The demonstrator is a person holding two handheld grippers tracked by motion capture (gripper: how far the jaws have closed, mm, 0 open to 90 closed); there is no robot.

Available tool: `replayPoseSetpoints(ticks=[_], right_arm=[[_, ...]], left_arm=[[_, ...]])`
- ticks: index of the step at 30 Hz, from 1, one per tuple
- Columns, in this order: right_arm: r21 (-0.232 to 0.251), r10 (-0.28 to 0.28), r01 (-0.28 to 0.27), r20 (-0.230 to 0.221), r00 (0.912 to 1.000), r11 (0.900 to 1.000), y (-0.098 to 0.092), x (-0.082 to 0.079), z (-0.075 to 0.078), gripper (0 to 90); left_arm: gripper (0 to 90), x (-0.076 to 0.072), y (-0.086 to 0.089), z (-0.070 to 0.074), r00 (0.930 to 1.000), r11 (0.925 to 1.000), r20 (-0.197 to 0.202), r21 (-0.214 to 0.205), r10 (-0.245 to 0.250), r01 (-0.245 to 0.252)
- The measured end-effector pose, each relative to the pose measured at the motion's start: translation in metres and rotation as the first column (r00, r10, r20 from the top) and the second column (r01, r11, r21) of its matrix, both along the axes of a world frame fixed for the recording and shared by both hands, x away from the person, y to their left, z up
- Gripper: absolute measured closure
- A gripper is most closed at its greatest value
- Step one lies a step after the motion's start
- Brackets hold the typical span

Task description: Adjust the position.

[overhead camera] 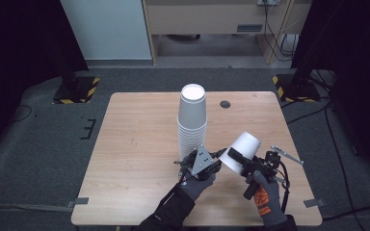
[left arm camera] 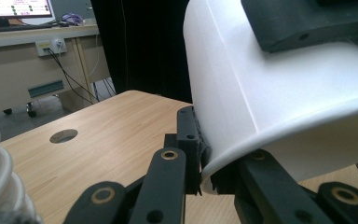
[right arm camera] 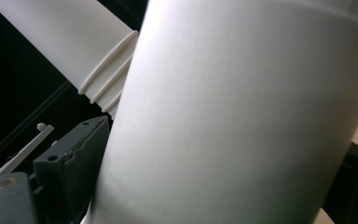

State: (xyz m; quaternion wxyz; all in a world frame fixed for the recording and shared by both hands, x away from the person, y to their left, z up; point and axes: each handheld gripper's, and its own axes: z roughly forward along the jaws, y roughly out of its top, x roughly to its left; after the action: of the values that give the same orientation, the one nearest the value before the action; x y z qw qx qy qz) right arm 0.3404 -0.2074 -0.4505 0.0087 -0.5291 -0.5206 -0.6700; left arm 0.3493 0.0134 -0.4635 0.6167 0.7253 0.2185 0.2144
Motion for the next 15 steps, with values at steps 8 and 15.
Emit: replayPoseSetpoints(ticks=[8, 15], right_arm=[[0.006, 0.0, 0.0, 0.012, 0.9999, 1.0, -0.0021, 0.0021, -0.0009, 4.8], [0.002, -0.016, 0.016, 0.024, 0.9996, 0.9999, -0.0044, 0.0037, -0.0018, 2.3]], left_arm=[[84.0, -0.0025, 0.003, 0.0015, 0.9998, 0.9999, -0.017, 0.008, -0.012, 0.012], [84.4, -0.0067, 0.0072, 0.0027, 0.9995, 0.9993, -0.016, 0.027, -0.025, 0.026]])
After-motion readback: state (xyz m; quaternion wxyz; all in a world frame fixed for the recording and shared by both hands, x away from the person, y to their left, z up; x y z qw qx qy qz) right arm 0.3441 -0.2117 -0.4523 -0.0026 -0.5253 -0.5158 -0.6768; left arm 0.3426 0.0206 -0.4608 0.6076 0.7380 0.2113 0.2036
